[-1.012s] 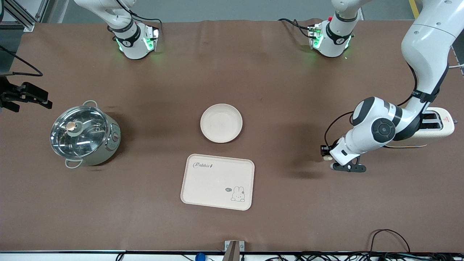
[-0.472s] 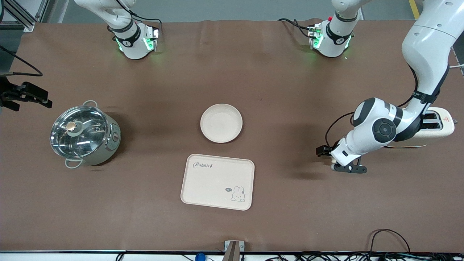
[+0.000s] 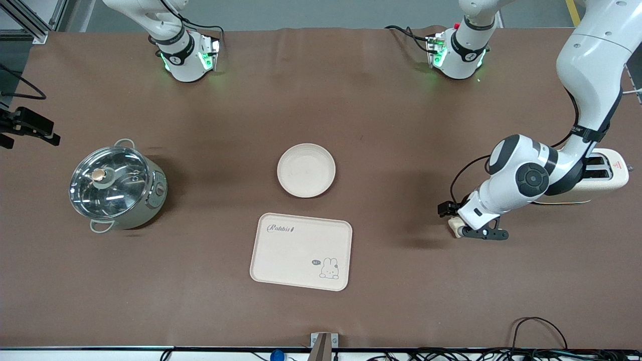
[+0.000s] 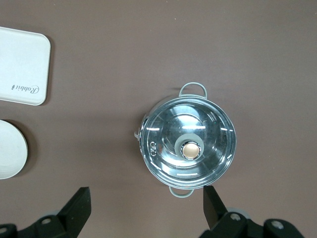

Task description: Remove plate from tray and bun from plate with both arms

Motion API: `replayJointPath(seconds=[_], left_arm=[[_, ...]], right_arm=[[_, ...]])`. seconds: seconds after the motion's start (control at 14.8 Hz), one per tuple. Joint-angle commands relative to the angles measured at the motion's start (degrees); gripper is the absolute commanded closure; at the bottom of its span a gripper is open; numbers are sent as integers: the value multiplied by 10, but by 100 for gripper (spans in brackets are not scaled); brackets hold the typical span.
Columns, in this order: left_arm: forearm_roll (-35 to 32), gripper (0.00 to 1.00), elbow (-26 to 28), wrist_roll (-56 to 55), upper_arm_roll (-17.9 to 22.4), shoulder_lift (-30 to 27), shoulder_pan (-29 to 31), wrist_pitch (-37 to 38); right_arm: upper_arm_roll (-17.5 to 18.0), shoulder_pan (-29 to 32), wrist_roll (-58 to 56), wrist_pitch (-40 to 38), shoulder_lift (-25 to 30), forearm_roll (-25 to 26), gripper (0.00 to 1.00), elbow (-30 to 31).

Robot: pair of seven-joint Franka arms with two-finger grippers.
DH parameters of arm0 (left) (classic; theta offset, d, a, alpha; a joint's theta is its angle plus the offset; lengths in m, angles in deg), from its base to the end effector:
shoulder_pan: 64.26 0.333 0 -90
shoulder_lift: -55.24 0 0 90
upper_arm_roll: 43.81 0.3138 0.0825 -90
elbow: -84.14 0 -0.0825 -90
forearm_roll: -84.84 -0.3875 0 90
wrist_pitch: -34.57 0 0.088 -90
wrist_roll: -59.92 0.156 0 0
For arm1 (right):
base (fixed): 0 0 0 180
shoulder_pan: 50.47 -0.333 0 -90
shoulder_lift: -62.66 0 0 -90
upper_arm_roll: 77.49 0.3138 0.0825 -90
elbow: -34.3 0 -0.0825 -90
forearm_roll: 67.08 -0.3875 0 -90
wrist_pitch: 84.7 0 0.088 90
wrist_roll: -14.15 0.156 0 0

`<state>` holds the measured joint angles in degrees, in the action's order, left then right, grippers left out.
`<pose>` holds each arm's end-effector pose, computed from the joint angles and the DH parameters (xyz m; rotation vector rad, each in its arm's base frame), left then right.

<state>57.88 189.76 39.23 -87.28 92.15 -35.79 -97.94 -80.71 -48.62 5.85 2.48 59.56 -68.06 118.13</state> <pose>0.6334 -0.1277 0.2049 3.0496 -0.1698 0.0273 0.5686 -0.0469 0.5895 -3.1269 -0.0897 -0.0095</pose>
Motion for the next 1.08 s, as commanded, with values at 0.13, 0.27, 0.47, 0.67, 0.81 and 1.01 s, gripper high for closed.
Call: replayJointPath(seconds=[0.13, 0.27, 0.47, 0.67, 0.81, 1.01], left_arm=[[-10, 0, -20, 0, -56, -99, 5, 98], [1, 0, -23, 8, -57, -151, 1, 109], [116, 0, -67, 22, 12, -226, -61, 198], [224, 0, -104, 108, 191, -301, -186, 277], [248, 0, -104, 144, 273, -346, -235, 322], [278, 0, -99, 151, 377, -406, -306, 382]], right_arm=[[9, -10, 10, 2, 13, 21, 0, 12], [10, -14, 11, 2, 13, 21, 0, 11], [9, -15, 12, 2, 13, 21, 0, 12], [9, -15, 12, 3, 13, 20, 0, 12], [9, -14, 13, 2, 13, 20, 0, 12], [9, -14, 13, 3, 13, 20, 0, 12]])
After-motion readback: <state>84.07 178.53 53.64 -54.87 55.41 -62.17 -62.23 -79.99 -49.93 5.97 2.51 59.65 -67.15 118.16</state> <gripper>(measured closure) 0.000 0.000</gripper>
